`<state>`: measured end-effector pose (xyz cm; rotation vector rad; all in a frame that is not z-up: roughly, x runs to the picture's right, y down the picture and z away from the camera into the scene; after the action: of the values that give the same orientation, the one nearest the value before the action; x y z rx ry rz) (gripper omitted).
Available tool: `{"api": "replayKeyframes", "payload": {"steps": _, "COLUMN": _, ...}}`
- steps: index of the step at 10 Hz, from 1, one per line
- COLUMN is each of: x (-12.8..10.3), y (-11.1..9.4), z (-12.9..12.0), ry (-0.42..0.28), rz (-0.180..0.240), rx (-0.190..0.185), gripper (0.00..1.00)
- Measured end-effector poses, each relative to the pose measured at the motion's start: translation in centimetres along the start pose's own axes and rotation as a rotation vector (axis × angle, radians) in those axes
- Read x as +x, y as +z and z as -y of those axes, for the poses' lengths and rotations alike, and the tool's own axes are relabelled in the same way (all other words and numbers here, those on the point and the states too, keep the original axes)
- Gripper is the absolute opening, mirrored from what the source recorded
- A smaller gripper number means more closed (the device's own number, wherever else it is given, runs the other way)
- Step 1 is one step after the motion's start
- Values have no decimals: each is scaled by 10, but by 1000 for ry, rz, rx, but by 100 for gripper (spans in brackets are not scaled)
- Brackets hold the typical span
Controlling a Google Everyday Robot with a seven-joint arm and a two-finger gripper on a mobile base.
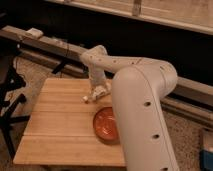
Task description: Place the bottle in the ceramic bowl
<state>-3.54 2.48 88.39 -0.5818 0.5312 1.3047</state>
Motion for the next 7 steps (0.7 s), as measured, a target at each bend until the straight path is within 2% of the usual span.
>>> {"api": "replayKeyframes", "payload": {"steps": 3, "x": -19, "y": 10, "z": -4, "ry": -32, "rz": 9, "rx": 20, "gripper": 65}}
{"api": "replayKeyframes", "payload": {"steps": 7, "x": -51, "y": 14, "z": -19, "ry": -56, "rz": 55, "rx": 63, "gripper": 65}}
